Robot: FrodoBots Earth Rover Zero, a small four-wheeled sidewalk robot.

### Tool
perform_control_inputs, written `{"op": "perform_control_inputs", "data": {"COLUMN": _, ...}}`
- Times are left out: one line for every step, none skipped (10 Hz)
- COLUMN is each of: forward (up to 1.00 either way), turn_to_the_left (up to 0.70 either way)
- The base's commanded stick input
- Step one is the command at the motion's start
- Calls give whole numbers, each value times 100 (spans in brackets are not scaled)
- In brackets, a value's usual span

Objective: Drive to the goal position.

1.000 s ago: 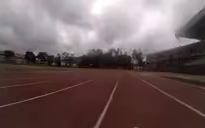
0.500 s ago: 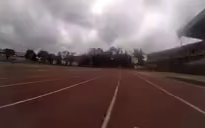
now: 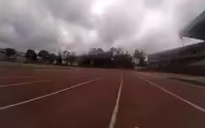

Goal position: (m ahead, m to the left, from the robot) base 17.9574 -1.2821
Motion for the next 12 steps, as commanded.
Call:
{"op": "perform_control_inputs", "data": {"forward": 70, "turn_to_the_left": 0}}
{"op": "perform_control_inputs", "data": {"forward": 70, "turn_to_the_left": 0}}
{"op": "perform_control_inputs", "data": {"forward": 70, "turn_to_the_left": 0}}
{"op": "perform_control_inputs", "data": {"forward": 70, "turn_to_the_left": 0}}
{"op": "perform_control_inputs", "data": {"forward": 70, "turn_to_the_left": 0}}
{"op": "perform_control_inputs", "data": {"forward": 70, "turn_to_the_left": 0}}
{"op": "perform_control_inputs", "data": {"forward": 70, "turn_to_the_left": 0}}
{"op": "perform_control_inputs", "data": {"forward": 70, "turn_to_the_left": 0}}
{"op": "perform_control_inputs", "data": {"forward": 70, "turn_to_the_left": 0}}
{"op": "perform_control_inputs", "data": {"forward": 70, "turn_to_the_left": 0}}
{"op": "perform_control_inputs", "data": {"forward": 70, "turn_to_the_left": 0}}
{"op": "perform_control_inputs", "data": {"forward": 70, "turn_to_the_left": 0}}
